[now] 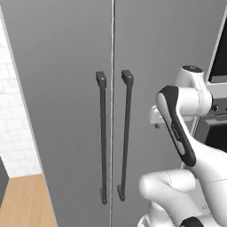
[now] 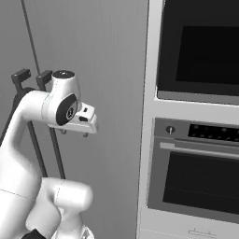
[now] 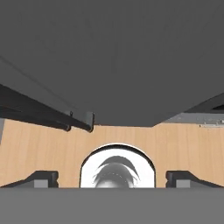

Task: Grab a lemon wedge from the fridge and one ice cube from the ice bowl, and put them in the glass of lemonade.

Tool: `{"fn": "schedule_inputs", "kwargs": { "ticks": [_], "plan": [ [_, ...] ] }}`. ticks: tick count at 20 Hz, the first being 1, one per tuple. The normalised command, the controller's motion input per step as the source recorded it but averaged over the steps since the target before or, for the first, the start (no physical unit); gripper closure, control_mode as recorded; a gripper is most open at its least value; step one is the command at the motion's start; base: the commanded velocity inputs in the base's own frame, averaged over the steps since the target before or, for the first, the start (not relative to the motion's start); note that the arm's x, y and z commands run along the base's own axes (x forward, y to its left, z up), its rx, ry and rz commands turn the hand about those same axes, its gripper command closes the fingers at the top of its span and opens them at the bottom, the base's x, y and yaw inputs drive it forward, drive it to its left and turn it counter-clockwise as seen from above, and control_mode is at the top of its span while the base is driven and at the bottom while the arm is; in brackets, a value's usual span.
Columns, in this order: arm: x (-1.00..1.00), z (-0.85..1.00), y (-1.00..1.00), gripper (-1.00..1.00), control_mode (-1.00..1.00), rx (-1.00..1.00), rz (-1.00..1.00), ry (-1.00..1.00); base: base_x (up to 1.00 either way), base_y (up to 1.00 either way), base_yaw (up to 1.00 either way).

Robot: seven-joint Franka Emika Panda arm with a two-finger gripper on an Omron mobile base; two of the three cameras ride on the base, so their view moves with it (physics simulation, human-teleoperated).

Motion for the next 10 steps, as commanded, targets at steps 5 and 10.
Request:
{"fn": "schedule_inputs", "kwargs": {
  "ticks": [5, 10],
  "plan": [
    [-0.37, -0.48, 0.0, -1.0, 1.0, 0.0, 0.0, 0.0, -0.1, 0.0, 0.0],
    [0.0, 0.0, 0.0, -1.0, 1.0, 0.0, 0.0, 0.0, -0.7, 0.0, 0.0]
  ]
}}
